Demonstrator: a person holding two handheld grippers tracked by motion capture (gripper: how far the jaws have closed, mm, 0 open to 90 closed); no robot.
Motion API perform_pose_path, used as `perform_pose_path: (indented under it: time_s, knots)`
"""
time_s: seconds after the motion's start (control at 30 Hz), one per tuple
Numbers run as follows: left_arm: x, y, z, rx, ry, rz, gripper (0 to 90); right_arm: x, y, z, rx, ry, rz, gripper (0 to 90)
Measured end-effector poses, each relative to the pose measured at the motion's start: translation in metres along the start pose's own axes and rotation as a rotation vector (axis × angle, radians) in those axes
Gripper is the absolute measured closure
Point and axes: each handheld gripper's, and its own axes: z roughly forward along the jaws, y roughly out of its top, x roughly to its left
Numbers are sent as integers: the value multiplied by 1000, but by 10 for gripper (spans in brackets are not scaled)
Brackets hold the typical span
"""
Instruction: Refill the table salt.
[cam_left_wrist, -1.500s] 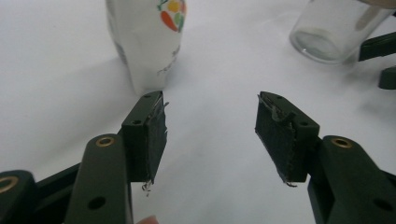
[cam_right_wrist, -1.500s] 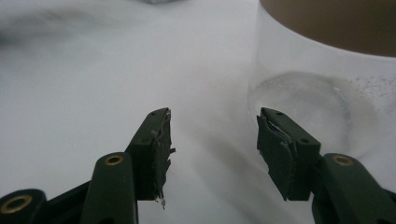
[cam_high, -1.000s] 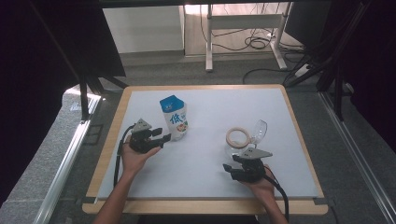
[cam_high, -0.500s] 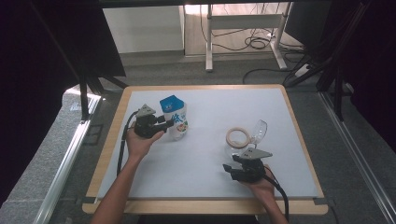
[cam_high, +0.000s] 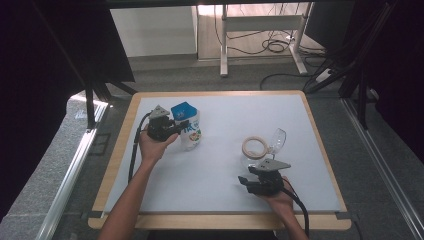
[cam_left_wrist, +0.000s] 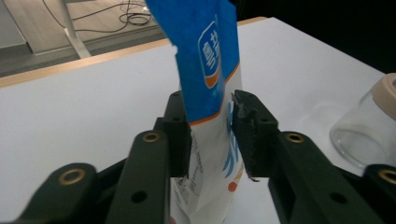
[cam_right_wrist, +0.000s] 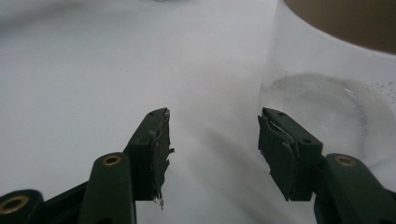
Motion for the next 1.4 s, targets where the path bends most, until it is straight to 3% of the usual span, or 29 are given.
perform_pose_path:
  time_s: [0.27,0.5,0.6,0.7,1.13,1.4]
  knots:
    - [2,0,2,-8,-27,-9,855,2,0,2,4,2,-5,436]
    - [1,-1,3,-18,-41,8,892,1,0,2,3,1,-2,435]
    - [-1,-1,4,-30,-61,23,897,1,0,2,4,-2,-4,435]
    - [-2,-1,5,-42,-49,39,899,1,0,1,1,-3,-4,433]
    - [-4,-2,8,-92,-81,25,900,2,2,-1,-15,-5,-5,433]
    - [-6,0,7,-94,-87,25,900,3,3,-3,-26,-6,-6,433]
